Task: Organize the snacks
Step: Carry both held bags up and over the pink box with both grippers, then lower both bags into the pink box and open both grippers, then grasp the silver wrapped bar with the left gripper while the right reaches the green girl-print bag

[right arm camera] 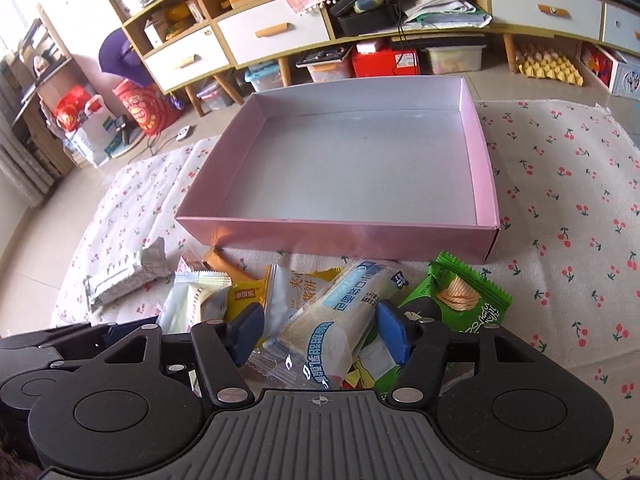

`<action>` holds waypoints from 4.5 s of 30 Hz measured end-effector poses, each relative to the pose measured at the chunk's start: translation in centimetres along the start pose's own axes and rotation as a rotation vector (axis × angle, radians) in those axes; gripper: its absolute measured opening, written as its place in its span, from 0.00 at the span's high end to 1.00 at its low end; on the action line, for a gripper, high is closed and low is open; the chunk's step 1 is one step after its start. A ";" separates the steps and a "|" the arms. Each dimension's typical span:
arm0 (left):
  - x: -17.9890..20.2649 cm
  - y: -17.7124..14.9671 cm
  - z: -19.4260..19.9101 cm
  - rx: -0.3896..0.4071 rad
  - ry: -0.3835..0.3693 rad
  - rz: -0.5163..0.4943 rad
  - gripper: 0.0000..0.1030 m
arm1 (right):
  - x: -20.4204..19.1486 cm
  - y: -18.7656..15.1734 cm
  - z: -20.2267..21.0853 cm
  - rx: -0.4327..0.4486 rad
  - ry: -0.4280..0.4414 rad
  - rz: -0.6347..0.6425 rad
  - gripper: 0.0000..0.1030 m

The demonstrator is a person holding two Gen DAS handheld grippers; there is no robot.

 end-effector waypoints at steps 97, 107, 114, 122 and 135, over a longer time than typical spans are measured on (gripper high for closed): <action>-1.9 7.6 2.0 0.213 0.060 0.013 0.01 | 3.7 9.1 4.3 0.096 0.207 -0.386 0.16; -2.7 5.6 4.1 0.163 0.083 0.021 0.01 | 3.5 5.8 6.8 0.060 0.113 -0.333 0.14; -3.0 3.2 4.2 0.118 0.062 0.050 0.01 | 3.2 3.0 7.5 0.029 0.059 -0.265 0.13; -3.7 0.8 3.9 0.117 0.054 0.040 0.01 | 3.5 0.3 6.1 0.008 0.006 -0.219 0.11; -6.7 -0.8 3.7 0.099 0.068 0.035 0.01 | 4.2 -1.0 4.5 -0.022 -0.069 -0.140 0.11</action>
Point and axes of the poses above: each gripper's, at about its wrist camera, not at the fingertips, and z roughly against the way its jaws point, x to its right, y to its top, the point moved 10 cm from there along -z, roughly the way its jaws point, and after that the axes turned 9 degrees about -z, right-handed, at the moved point
